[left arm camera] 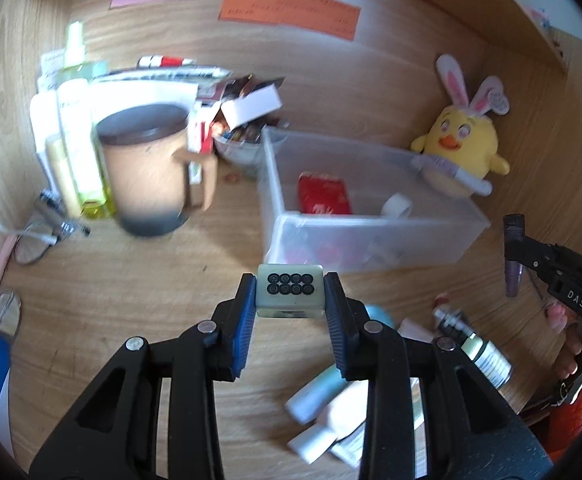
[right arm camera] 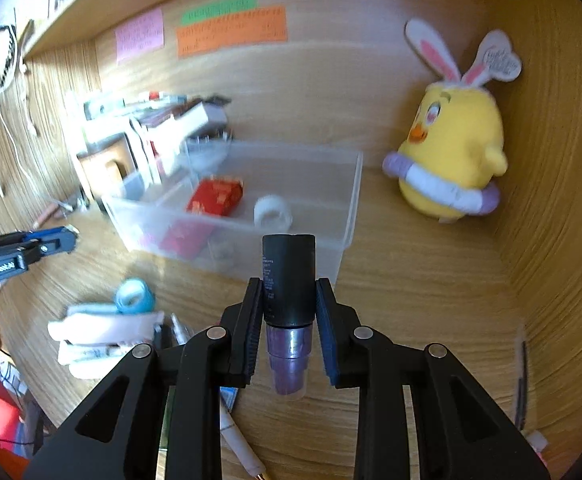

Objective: Organize objects
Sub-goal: 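Carry the tile and lipstick into the clear box and open both grippers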

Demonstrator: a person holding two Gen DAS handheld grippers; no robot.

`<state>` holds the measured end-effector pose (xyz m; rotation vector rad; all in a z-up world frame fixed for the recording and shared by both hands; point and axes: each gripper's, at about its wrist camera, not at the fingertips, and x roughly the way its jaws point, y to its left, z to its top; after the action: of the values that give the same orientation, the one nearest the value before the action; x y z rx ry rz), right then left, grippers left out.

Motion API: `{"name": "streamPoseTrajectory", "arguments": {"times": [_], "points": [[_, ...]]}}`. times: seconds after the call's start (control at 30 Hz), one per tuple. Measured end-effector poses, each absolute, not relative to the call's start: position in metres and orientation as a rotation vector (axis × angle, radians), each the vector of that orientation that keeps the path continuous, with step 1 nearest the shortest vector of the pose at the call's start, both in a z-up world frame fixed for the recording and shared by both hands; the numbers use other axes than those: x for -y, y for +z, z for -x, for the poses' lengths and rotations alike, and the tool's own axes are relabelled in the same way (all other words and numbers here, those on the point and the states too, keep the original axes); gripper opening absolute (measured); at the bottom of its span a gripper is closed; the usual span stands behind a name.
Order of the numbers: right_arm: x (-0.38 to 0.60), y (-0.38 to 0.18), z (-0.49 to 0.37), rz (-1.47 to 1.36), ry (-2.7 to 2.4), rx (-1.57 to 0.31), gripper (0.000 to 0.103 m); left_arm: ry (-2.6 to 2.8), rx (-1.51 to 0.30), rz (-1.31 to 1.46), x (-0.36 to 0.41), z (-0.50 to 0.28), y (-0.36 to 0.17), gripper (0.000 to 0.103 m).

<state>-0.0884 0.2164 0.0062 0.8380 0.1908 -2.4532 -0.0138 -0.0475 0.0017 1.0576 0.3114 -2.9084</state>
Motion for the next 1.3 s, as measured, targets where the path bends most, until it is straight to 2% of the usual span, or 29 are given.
{"name": "streamPoseTrajectory", "arguments": {"times": [0.33,0.7,1.07,1.3], "points": [[-0.214,0.042,0.102,-0.718,-2.468,-0.103,0.023,-2.988,-0.310,-0.981,0.039,0.044,0.027,0.033],[-0.189,0.054,0.140,-0.690,-2.480,-0.107,0.023,-3.022,-0.281,-0.994,0.034,0.083,0.037,0.033],[-0.172,0.029,0.180,-0.820,-2.467,-0.099,0.023,-2.987,-0.243,-1.146,0.029,0.132,0.015,0.033],[-0.159,0.002,0.194,-0.933,-2.445,-0.187,0.023,-2.956,-0.235,-1.243,0.023,0.156,-0.002,0.033]]}}
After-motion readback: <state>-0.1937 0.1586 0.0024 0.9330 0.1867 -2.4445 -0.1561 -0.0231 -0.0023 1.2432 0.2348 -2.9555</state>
